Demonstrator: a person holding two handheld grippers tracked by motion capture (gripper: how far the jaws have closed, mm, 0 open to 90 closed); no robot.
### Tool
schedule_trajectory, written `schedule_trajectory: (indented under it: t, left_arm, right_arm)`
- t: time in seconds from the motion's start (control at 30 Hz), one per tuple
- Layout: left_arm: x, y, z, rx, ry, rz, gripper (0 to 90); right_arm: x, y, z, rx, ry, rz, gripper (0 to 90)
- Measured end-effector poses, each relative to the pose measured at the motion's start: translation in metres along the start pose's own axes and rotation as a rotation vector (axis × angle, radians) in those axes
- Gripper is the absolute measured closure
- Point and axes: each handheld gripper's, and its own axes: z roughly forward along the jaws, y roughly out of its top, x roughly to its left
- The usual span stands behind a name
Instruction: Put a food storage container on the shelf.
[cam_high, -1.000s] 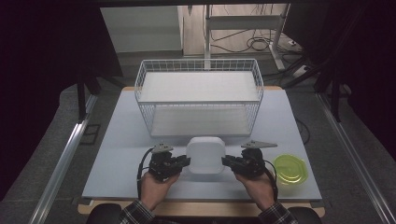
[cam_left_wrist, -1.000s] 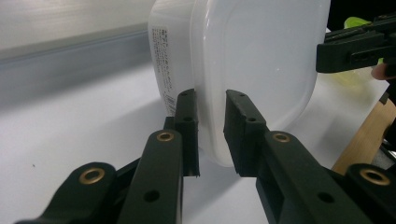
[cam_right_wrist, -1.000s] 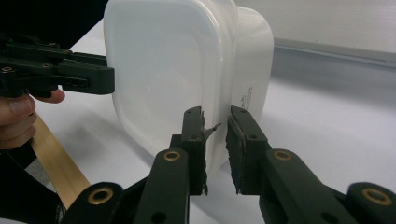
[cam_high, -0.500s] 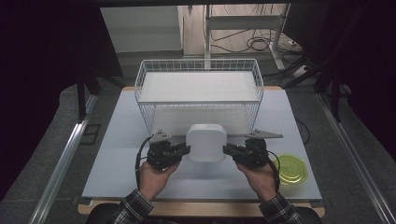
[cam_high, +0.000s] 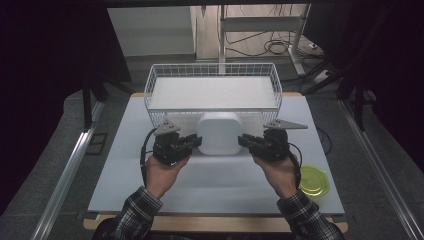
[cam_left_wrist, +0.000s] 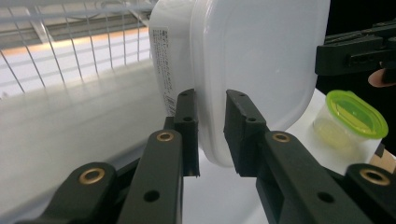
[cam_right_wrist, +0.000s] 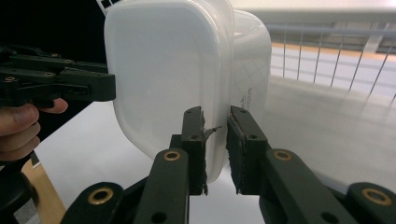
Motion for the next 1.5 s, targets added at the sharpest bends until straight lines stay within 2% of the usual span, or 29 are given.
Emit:
schedule_trajectory:
  t: [0.4,0.73,0.93,1.1,1.5]
  left_arm:
    - [0.004,0.044,-0.011,-0.037,0.023,0.042,75.8]
    - [0.016,0.070,-0.018,-0.060,0.025,0.031,76.0]
    - [0.023,0.084,-0.020,-0.070,0.033,0.026,76.1]
    - [0.032,0.091,-0.015,-0.072,0.028,0.010,76.3]
    - [0.042,0.104,-0.004,-0.055,0.028,-0.003,76.2]
  right_arm:
    - [0.000,0.043,-0.001,-0.033,-0.001,-0.028,77.4]
    - [-0.001,0.075,0.003,-0.047,0.005,-0.037,77.3]
    - [-0.003,0.092,0.012,-0.046,0.017,-0.025,77.1]
    - [-0.006,0.104,0.018,-0.037,0.007,-0.027,77.0]
    - [-0.019,0.116,0.032,-0.023,-0.002,0.007,76.6]
